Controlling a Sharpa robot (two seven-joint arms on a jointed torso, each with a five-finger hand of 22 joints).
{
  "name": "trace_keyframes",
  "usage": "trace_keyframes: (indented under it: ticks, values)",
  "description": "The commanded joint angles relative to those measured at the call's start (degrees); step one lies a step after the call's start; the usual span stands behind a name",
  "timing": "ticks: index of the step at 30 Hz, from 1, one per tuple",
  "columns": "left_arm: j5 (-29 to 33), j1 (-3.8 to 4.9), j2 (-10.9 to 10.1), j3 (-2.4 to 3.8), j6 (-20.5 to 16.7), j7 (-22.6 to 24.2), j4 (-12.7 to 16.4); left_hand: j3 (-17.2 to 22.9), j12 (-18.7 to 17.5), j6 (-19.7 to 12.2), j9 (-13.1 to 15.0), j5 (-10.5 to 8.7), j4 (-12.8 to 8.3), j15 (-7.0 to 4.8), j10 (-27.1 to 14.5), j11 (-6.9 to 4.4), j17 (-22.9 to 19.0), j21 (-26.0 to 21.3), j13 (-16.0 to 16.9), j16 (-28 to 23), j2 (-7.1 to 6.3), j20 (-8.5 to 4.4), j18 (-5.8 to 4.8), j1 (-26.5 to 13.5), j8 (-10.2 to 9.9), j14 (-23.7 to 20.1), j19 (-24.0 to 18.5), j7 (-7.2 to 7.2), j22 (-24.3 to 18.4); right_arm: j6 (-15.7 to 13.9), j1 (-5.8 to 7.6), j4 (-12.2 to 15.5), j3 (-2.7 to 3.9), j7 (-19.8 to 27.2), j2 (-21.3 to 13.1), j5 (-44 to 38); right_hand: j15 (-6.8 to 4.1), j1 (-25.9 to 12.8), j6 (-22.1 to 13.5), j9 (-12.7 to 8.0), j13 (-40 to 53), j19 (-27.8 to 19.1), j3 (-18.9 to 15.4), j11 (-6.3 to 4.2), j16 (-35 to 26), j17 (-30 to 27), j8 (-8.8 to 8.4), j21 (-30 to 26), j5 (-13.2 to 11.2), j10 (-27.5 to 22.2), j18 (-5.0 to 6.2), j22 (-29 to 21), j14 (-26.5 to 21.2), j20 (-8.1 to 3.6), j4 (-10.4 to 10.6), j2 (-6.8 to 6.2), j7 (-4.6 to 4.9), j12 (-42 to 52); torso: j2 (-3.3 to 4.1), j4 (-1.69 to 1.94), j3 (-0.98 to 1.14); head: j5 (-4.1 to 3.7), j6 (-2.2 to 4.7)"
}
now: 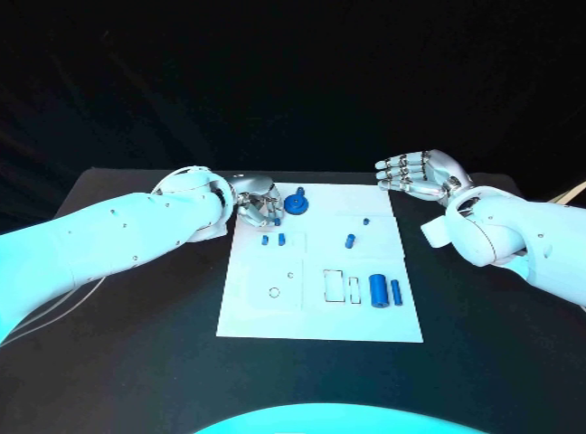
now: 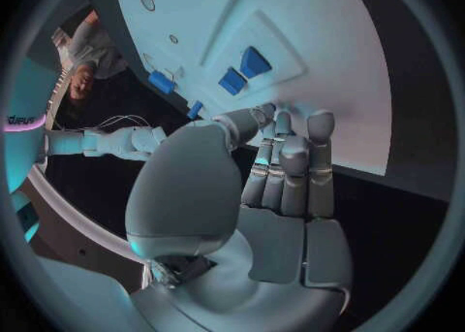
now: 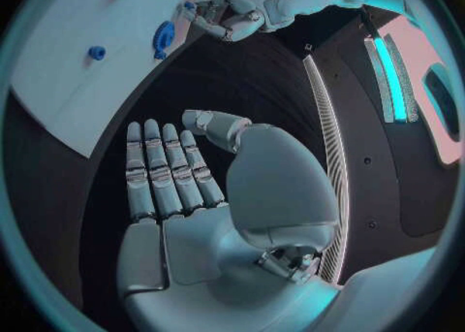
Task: Assemble the parts on the task board
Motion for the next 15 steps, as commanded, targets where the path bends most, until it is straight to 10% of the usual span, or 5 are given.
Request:
trace_keyframes:
  ticks: [1,9,15]
  values:
    - [0.2,-0.01,-0.2,0.03,0.4,0.0,0.3,-1.3,-1.0,-0.5,0.0,0.23,1.4,0.09,0.0,0.09,-1.0,-1.3,0.0,-0.2,-0.75,0.1,-2.02,-0.8,-0.7,-1.0,0.0,-0.04,-0.6,0.0,-0.03,0.0,0.01,0.0,0.0,-0.1,0.26,-0.4,0.6,-0.3,-0.4,0.9,-1.1,0.04,-0.8,-0.5,-1.15,-0.4,0.8,-0.9,0.16,-0.3,-0.4,0.01,0.0,1.26,2.73,-0.7,-0.02,0.01,0.0,-0.04,-0.01]
    - [0.5,-0.06,-1.5,0.08,-0.7,0.0,1.0,-1.5,-1.8,-3.2,-0.9,0.32,1.8,0.12,0.0,0.1,-1.3,-2.1,0.2,-0.5,-1.29,0.16,-1.92,-0.9,-2.3,-1.4,-0.3,-0.73,-1.3,-0.6,-0.04,-0.1,0.01,-1.3,-0.2,-2.4,-0.28,0.1,1.0,-0.4,-0.3,3.1,-1.6,-0.23,0.1,-0.5,-1.11,0.3,-0.5,-0.4,0.58,-1.0,1.4,-0.2,-0.7,0.85,2.53,-0.5,-0.05,-0.03,0.01,-0.11,0.13]
    - [5.7,-0.05,-3.3,0.46,-2.9,0.4,1.5,-2.0,-2.9,-6.2,-2.1,0.34,2.2,0.26,-0.5,0.32,-3.8,-4.3,0.4,-1.7,-1.34,0.22,-1.46,-0.5,-4.0,-2.9,-1.7,-0.58,-3.4,-0.5,-0.04,-0.5,0.01,-4.2,-0.6,-10.5,-3.33,1.4,3.8,-0.1,-0.1,11.2,-6.6,-2.18,4.7,1.6,0.37,4.3,-3.1,5.3,0.83,-0.1,10.7,-3.04,-0.6,0.82,1.27,1.8,-0.1,-0.05,0.01,-0.7,0.48]
